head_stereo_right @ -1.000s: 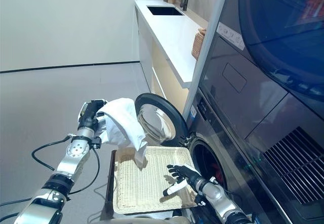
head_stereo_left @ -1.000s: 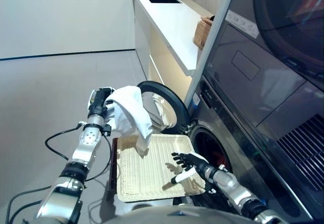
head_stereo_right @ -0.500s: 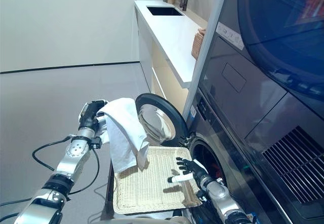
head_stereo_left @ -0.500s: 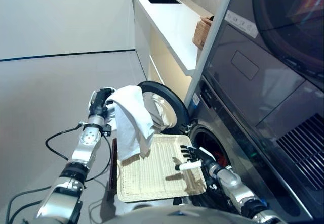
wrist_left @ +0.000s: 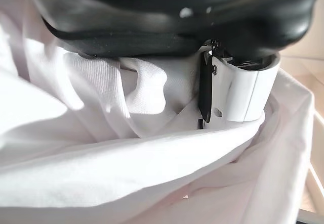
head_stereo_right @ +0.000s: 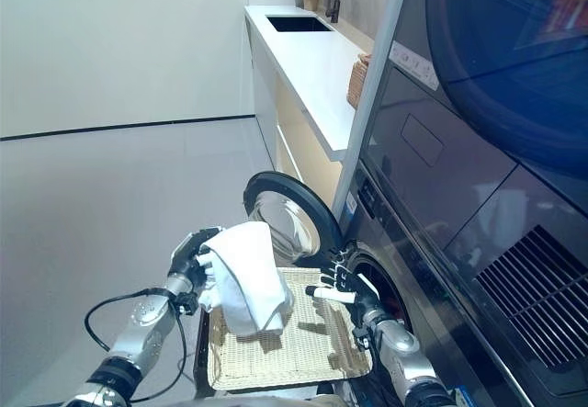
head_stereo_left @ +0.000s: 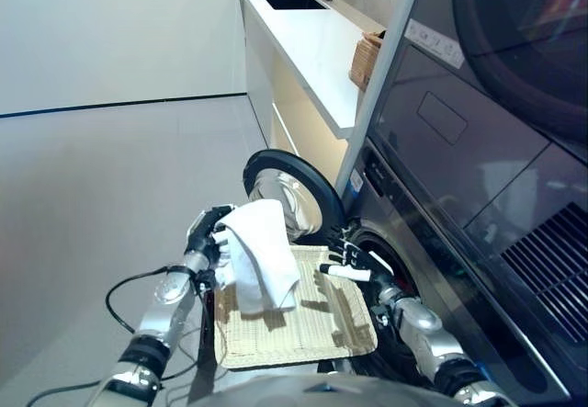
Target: Pick up the clothes and place them into the washing machine
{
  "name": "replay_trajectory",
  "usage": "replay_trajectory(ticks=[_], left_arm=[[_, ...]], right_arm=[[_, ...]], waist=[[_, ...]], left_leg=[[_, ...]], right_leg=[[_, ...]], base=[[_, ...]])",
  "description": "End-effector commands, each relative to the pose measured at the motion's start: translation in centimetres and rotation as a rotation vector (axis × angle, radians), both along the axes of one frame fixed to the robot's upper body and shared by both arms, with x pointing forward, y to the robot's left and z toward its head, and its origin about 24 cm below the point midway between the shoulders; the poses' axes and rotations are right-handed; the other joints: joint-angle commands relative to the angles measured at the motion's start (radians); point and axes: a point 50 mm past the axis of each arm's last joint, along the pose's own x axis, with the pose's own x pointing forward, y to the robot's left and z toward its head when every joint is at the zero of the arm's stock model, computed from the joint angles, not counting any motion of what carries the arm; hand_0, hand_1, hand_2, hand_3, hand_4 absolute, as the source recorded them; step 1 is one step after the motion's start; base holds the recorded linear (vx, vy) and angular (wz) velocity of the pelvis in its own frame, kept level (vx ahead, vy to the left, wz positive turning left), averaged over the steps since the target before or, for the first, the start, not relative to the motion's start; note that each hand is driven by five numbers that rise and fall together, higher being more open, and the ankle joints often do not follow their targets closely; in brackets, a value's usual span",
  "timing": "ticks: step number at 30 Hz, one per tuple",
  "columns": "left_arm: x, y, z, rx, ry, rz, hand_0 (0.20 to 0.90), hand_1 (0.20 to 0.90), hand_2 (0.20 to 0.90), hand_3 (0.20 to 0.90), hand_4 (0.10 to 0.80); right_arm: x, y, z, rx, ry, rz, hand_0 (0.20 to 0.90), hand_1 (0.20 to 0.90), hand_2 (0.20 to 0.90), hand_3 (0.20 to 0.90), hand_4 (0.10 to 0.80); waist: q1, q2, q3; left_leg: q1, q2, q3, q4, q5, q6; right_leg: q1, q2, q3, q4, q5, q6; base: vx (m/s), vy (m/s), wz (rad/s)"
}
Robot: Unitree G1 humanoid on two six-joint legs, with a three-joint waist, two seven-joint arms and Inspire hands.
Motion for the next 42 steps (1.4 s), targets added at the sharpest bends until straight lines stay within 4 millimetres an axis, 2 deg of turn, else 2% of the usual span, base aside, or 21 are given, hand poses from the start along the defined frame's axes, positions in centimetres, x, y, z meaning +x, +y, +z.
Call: replay_trajectory(ticks=[1, 8, 12, 21, 31, 39, 42], left_arm=[[4.1, -1.9, 5.0, -0.132, -0.253, -0.076, 0.2, 0.2, 0.2, 0.2, 0.3], [4.1, -3.5, 4.3, -0.175, -0.217, -0.133, 0.2, 0.2, 0.2, 0.2, 0.3], [5.1, -5.0, 5.3, -0.143, -0.246, -0.194, 0.2, 0.2, 0.2, 0.2, 0.3], [6.5, -6.4, 7.4, -0.072, -0.33, -0.274, 0.2, 0.2, 0.2, 0.2, 0.3], [7.1, -6.5, 8.1, -0.042, -0.357, -0.288, 0.2, 0.2, 0.2, 0.2, 0.3], [7.3, -6.1, 7.9, -0.007, -0.352, -0.291, 0.2, 0.2, 0.2, 0.2, 0.3], [7.3, -5.2, 7.6, 0.037, -0.342, -0.279, 0.2, 0.2, 0.2, 0.2, 0.3]], right_arm=[[3.9, -0.1, 3.3, 0.066, -0.202, -0.026, 0.9, 0.9, 0.9, 0.9, 0.8], [3.8, 0.9, 2.7, 0.115, -0.161, -0.01, 0.9, 0.9, 0.9, 0.9, 0.8], [4.4, 2.1, 2.6, 0.132, -0.154, 0.017, 0.9, 0.9, 0.9, 0.9, 0.8], [5.4, 4.2, 3.6, 0.168, -0.182, 0.107, 0.9, 0.9, 0.9, 0.9, 0.8], [5.8, 5.7, 4.3, 0.197, -0.206, 0.193, 0.9, 0.9, 0.9, 0.9, 0.8], [5.6, 5.9, 4.6, 0.209, -0.211, 0.235, 0.9, 0.9, 0.9, 0.9, 0.8], [5.6, 5.1, 4.5, 0.152, -0.213, 0.232, 0.9, 0.9, 0.9, 0.9, 0.8]], waist=[[0.016, 0.004, -0.05], [0.012, -0.001, -0.052], [0.009, -0.001, -0.054], [0.001, 0.0, -0.059], [-0.003, 0.001, -0.061], [-0.005, 0.002, -0.061], [-0.007, 0.002, -0.062]], left_leg=[[-0.031, 0.04, -0.055, -0.007, 0.003, -0.057], [-0.031, 0.043, -0.052, -0.007, 0.002, -0.058], [-0.031, 0.047, -0.05, -0.007, 0.003, -0.06], [-0.031, 0.048, -0.049, -0.007, 0.003, -0.063], [-0.029, 0.051, -0.047, -0.007, 0.004, -0.066], [-0.029, 0.051, -0.044, -0.007, 0.003, -0.066], [-0.031, 0.051, -0.043, -0.007, 0.003, -0.066]], right_leg=[[0.058, -0.094, -0.014, 0.022, -0.039, 0.096], [0.053, -0.09, -0.009, 0.02, -0.038, 0.094], [0.051, -0.088, -0.007, 0.019, -0.037, 0.093], [0.054, -0.087, -0.007, 0.017, -0.038, 0.093], [0.05, -0.084, -0.002, 0.016, -0.037, 0.092], [0.049, -0.083, 0.002, 0.015, -0.038, 0.091], [0.046, -0.083, 0.005, 0.015, -0.036, 0.092]], base=[[0.0, 0.0, 0.0], [0.0, 0.0, 0.0], [0.0, 0.0, 0.0], [0.0, 0.0, 0.0], [0.0, 0.0, 0.0], [0.0, 0.0, 0.0], [0.0, 0.0, 0.0]])
